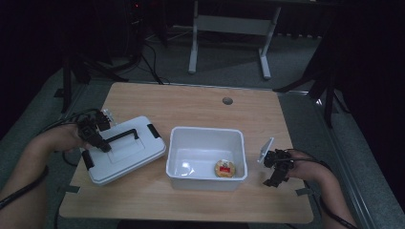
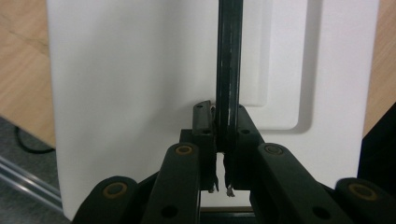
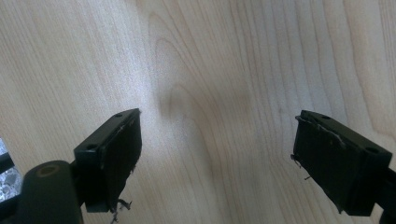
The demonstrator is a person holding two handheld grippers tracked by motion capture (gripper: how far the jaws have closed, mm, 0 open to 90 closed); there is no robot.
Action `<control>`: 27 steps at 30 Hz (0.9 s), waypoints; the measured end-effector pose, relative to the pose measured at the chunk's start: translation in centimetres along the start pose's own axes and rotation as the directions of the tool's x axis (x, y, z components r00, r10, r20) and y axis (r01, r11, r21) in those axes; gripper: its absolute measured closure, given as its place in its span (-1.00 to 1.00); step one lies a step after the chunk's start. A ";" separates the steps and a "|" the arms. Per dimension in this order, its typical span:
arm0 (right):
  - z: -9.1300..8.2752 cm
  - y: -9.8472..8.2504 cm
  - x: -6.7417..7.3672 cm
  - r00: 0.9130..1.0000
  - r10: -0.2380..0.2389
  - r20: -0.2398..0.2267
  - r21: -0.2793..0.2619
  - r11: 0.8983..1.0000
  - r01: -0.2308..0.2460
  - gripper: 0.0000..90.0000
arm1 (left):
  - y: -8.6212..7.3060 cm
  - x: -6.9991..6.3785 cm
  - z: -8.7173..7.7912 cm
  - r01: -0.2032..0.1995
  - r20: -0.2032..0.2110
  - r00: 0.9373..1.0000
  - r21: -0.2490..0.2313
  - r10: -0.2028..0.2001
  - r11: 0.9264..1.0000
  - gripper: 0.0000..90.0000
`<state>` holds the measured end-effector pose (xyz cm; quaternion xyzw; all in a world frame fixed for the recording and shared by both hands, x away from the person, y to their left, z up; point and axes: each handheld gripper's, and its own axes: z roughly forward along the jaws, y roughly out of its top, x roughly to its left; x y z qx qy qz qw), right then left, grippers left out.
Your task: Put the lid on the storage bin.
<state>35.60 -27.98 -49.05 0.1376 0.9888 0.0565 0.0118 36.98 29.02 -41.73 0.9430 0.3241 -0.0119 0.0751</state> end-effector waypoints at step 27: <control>-0.2 -0.1 0.1 1.000 0.026 -0.006 -0.007 1.000 -0.026 -0.66 | 5.2 -4.9 -8.2 -0.212 -0.027 0.977 -0.097 0.210 0.972 0.85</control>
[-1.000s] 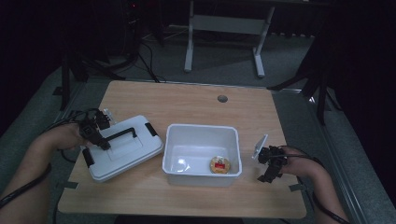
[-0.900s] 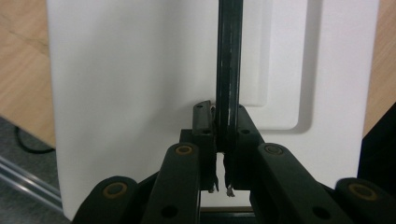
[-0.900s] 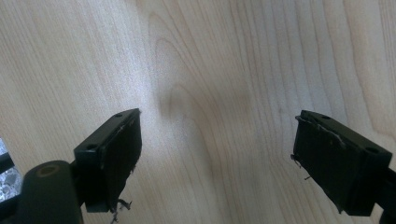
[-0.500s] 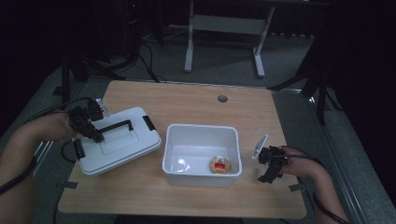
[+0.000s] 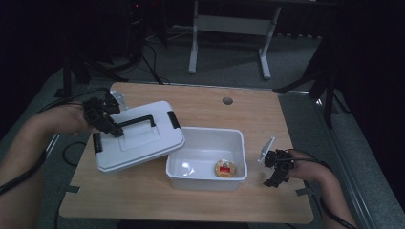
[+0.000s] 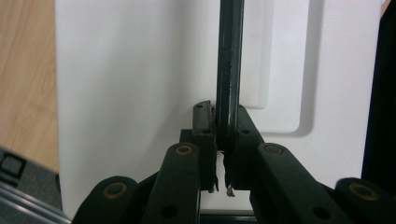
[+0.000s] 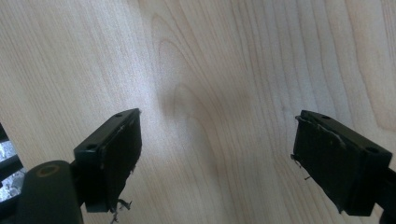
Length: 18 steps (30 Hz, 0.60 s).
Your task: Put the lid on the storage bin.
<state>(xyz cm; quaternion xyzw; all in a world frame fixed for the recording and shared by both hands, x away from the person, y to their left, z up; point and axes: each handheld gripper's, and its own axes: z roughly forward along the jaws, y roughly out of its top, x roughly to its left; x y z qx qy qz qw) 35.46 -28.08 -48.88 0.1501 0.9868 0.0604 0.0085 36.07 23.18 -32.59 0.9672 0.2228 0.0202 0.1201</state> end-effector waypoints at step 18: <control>-0.1 -0.8 0.0 1.000 0.012 0.002 -0.015 1.000 -0.012 -0.66 | 8.7 -2.6 1.1 -0.170 0.047 0.984 -0.023 0.171 0.985 0.85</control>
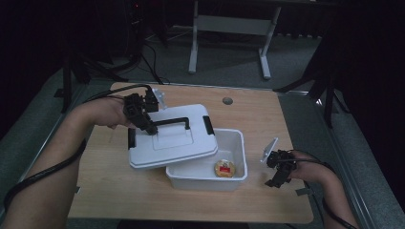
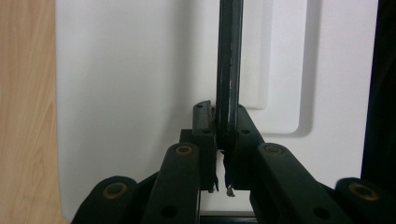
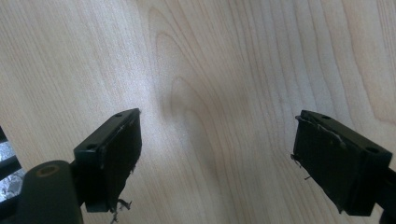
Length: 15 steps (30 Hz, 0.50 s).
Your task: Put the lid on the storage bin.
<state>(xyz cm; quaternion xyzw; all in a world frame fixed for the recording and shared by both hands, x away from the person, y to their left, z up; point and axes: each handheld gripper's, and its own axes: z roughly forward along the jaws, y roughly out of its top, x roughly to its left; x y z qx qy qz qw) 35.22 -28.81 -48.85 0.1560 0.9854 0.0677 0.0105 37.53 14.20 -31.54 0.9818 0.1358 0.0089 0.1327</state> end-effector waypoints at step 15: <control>-0.4 -0.2 0.2 1.000 0.000 0.005 -0.020 1.000 0.000 -0.66 | 5.1 -0.9 2.7 -0.129 0.045 0.991 0.010 0.128 0.992 0.85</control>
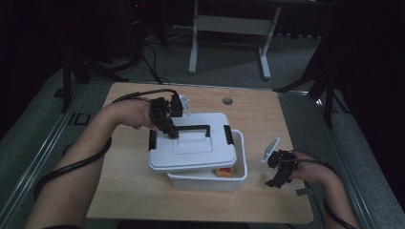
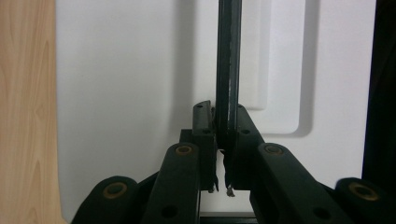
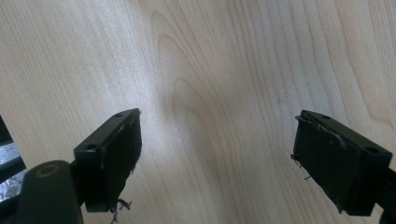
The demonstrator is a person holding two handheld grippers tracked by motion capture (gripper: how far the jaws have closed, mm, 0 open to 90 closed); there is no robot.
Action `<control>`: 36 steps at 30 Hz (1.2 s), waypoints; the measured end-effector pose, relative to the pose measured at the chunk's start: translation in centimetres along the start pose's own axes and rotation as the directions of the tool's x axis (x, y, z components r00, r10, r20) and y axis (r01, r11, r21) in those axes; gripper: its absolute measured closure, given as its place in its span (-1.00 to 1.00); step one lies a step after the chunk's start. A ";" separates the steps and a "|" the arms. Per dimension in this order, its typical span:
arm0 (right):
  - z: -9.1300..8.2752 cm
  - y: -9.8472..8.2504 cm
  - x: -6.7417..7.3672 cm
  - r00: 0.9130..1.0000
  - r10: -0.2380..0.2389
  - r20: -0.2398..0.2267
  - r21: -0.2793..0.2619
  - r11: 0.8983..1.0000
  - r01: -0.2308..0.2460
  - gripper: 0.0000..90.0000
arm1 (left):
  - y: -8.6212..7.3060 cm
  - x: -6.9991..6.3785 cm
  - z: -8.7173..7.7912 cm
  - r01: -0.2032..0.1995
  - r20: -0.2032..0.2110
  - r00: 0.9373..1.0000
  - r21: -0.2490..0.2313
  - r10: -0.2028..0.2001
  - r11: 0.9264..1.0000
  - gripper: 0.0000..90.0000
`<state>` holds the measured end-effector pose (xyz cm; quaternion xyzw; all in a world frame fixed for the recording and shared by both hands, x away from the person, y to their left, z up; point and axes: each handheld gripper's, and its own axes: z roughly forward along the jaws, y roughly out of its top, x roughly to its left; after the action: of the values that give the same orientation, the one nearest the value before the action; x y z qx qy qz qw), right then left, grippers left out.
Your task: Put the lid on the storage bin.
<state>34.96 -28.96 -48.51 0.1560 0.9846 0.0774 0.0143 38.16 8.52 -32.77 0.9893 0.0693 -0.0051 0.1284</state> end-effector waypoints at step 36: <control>0.4 -0.1 0.0 1.000 -0.004 -0.008 -0.004 1.000 0.004 -0.66 | 3.3 0.6 5.6 -0.055 0.082 0.995 0.017 0.054 0.998 0.85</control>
<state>35.01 -28.96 -48.92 0.1537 0.9848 0.0801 0.0108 39.26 3.97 -37.39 0.9910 0.0369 -0.0425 0.1219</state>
